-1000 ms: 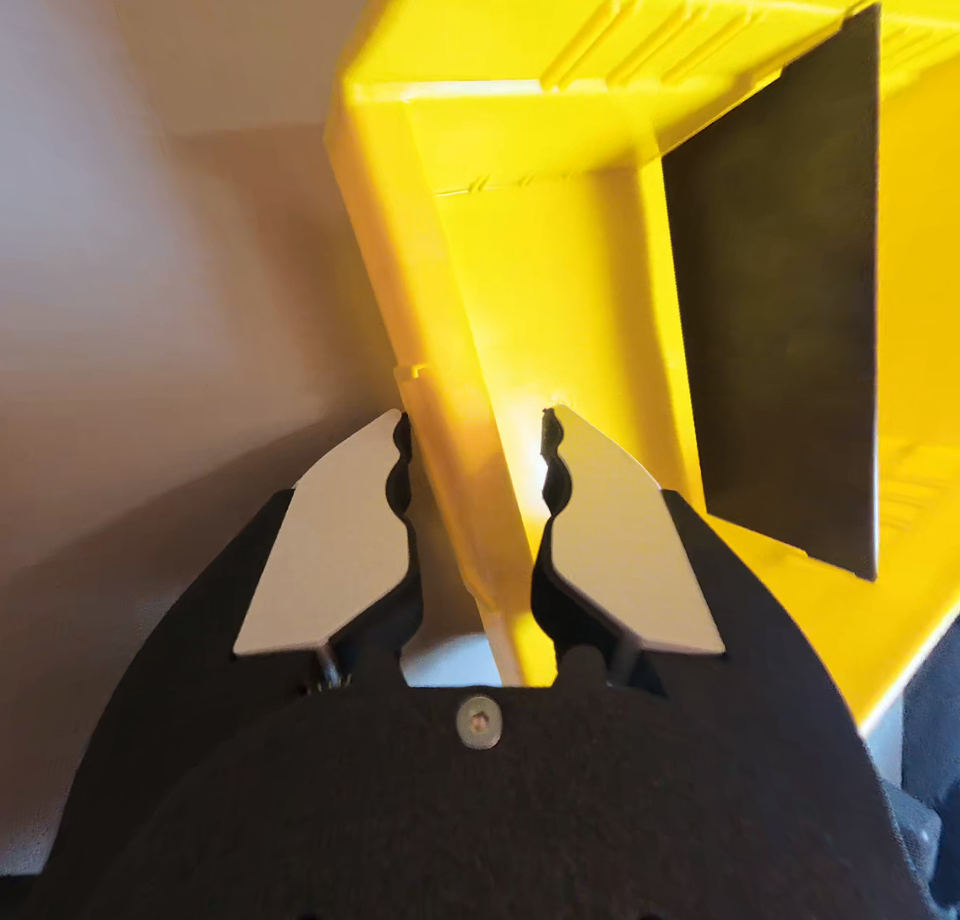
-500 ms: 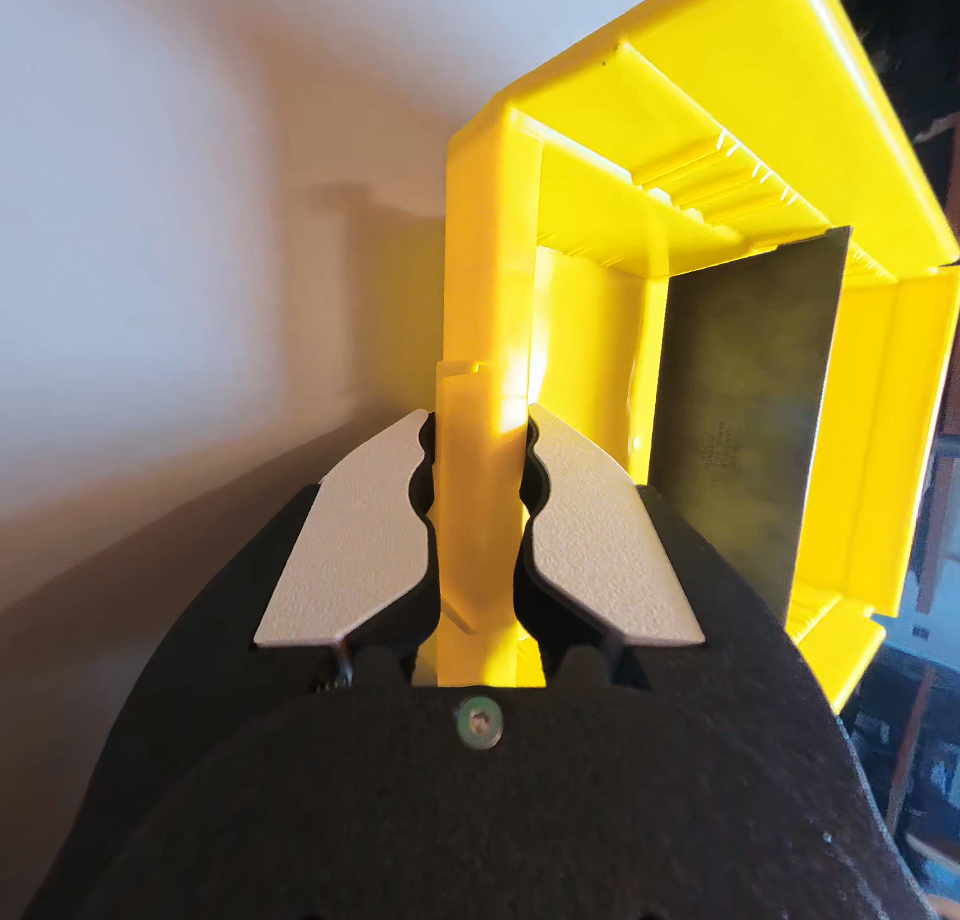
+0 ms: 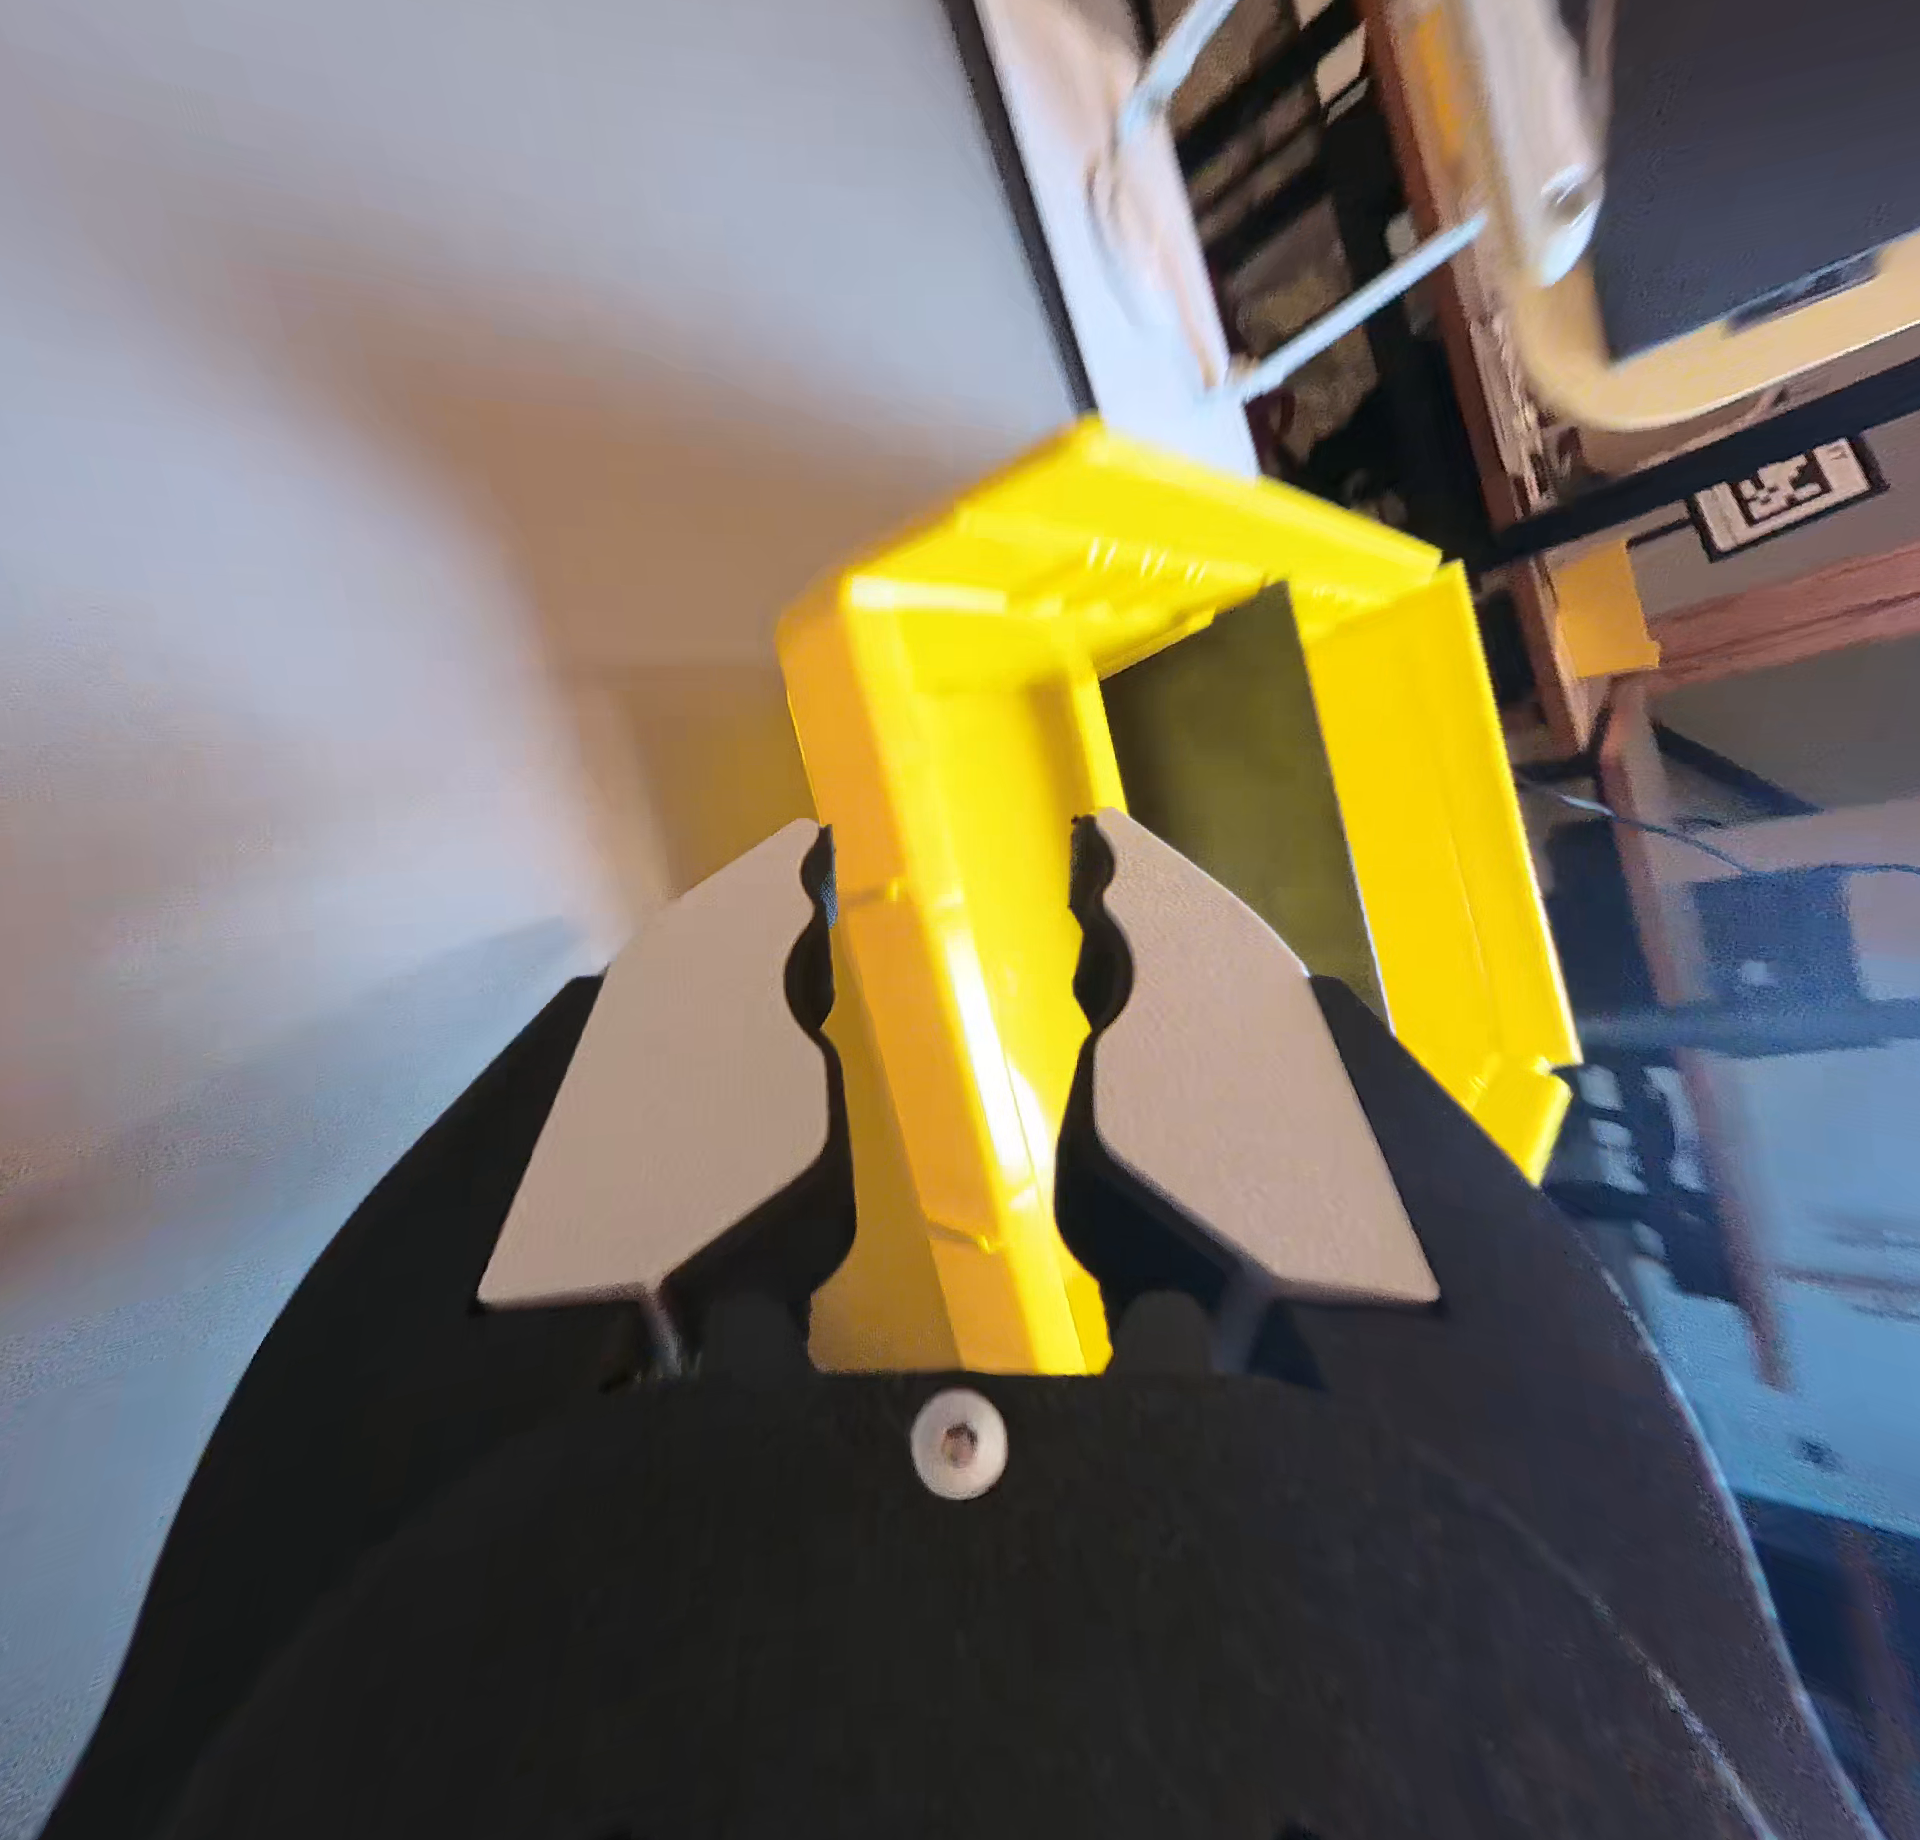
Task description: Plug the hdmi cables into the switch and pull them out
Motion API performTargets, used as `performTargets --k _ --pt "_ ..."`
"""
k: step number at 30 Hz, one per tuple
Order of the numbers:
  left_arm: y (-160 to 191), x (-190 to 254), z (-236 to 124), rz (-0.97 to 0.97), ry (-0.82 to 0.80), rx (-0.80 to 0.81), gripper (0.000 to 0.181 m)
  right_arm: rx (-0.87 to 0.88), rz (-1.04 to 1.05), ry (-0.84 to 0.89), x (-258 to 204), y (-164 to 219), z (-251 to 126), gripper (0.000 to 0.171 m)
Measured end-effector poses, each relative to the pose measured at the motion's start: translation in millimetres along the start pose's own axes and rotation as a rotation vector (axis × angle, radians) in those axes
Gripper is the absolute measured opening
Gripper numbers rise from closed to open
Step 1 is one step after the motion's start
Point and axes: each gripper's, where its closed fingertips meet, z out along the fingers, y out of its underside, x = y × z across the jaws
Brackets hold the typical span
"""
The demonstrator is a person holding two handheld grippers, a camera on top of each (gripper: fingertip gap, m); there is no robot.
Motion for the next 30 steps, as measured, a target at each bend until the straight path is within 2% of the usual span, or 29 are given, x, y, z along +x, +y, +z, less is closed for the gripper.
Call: performTargets --k 3,6,8,10,13,15,18,20,26,30 --pt "-22 -14 -24 -0.207 0.042 0.134 0.042 0.195 0.205 -0.049 8 -48 -19 0.043" --pt "-24 -48 -32 -0.396 0.012 0.121 0.036 0.361 0.411 -0.107 14 -90 -33 0.040" --pt "-34 -72 -37 -0.516 0.010 0.159 0.036 0.429 0.512 -0.160 10 -107 -34 0.037" --pt "-45 -97 -41 -0.549 0.003 0.190 0.035 0.462 0.550 -0.192 0 -112 -30 0.036" --pt "-45 -113 -31 -0.425 0.062 0.103 0.036 0.435 0.529 -0.213 -19 -102 -18 0.035" --pt "-36 -113 -20 -0.228 0.104 0.009 0.032 0.415 0.520 -0.233 -28 -94 -16 0.034" --pt "5 -116 -2 0.129 0.078 -0.240 0.029 0.390 0.525 -0.244 -32 -85 -15 0.031" --pt "28 -110 7 0.276 0.112 -0.368 0.032 0.387 0.543 -0.245 -31 -81 -14 0.029" --pt "31 -102 27 0.413 0.166 -0.435 0.032 0.398 0.576 -0.265 -31 -79 -14 0.026" --pt "42 -91 35 0.422 0.313 -0.514 0.033 0.396 0.555 -0.271 -35 -81 -14 0.025"
